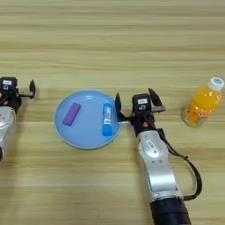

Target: Move the objects on the table

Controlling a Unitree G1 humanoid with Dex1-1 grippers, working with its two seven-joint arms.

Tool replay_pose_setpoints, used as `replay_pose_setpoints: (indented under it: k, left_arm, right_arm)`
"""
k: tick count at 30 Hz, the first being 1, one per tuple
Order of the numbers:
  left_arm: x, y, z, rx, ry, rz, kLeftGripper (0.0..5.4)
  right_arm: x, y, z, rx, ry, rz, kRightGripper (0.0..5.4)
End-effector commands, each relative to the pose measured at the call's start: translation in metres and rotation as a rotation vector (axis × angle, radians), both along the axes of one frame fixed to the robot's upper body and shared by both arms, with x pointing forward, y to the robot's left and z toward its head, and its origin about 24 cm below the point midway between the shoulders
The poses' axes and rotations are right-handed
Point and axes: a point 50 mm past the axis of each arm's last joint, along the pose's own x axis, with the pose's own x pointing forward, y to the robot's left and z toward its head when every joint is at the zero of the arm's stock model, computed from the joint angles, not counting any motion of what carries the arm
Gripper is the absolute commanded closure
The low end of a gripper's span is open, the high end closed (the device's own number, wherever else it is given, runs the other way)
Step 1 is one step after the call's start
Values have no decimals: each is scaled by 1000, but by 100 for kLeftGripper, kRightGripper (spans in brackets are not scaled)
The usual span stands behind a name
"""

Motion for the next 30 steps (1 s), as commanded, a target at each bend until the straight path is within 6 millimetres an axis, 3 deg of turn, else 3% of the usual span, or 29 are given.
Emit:
replay_pose_setpoints:
  k: [1, 7, 30]
  left_arm:
    - [2, 0, 2, 12, -2, 0, 0]
    - [2, 0, 2, 12, -2, -1, 0]
    - [1, 0, 2, 13, -3, -2, 0]
  right_arm:
    - [1, -16, -2, -3, -1, -51, 3]
    - [0, -28, -7, -4, 22, -80, 3]
    - [5, -34, -24, 18, 93, -84, 3]
